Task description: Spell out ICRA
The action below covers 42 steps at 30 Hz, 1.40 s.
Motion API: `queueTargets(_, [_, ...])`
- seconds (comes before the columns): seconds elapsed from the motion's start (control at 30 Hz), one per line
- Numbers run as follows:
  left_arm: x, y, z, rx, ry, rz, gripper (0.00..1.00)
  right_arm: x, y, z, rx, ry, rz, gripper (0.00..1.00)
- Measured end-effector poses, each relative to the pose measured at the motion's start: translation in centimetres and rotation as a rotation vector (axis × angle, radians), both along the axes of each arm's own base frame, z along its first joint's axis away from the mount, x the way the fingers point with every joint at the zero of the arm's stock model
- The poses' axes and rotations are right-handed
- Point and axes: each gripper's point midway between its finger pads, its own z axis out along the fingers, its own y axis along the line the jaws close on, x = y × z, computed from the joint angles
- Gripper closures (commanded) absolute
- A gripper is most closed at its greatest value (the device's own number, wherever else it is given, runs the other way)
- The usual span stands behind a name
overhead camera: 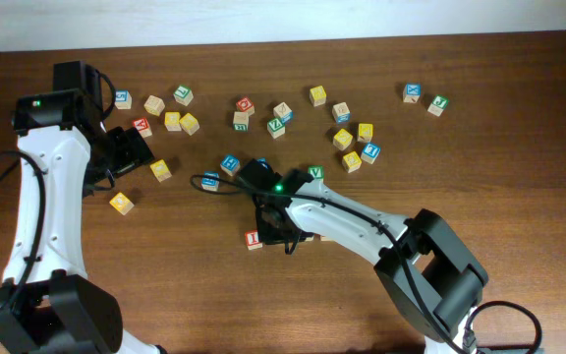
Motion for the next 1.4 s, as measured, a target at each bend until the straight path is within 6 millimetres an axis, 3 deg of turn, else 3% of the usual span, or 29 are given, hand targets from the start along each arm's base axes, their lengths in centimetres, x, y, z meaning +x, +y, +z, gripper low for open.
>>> queueTargets(0.4, [0.0,0.0,0.0,0.0,0.0,0.0,0.01,0.8,1.1,4.6,0.001,0.006,0.023,0.66])
queueTargets(0.63, [0.0,0.0,0.0,0.0,0.0,0.0,0.01,-0.5,5.2,4.8,0.069,-0.052,0.105,0.63])
queueTargets(0.9, [0.0,0.0,0.0,0.0,0.0,0.0,0.01,-1.8,6.0,2.0,0.088,-0.066,0.134,0.63])
queueTargets(1.1, [0.0,0.0,0.0,0.0,0.0,0.0,0.01,-1.7,6.3,0.9,0.111,-0.086,0.137,0.64])
queueTargets(1.17, [0.0,0.0,0.0,0.0,0.0,0.0,0.01,-1.9,6.1,0.5,0.103,-0.08,0.14,0.71])
queueTargets(1.4, [0.0,0.0,0.0,0.0,0.0,0.0,0.01,-1.3,5.8,0.4,0.08,-0.104,0.112,0.74])
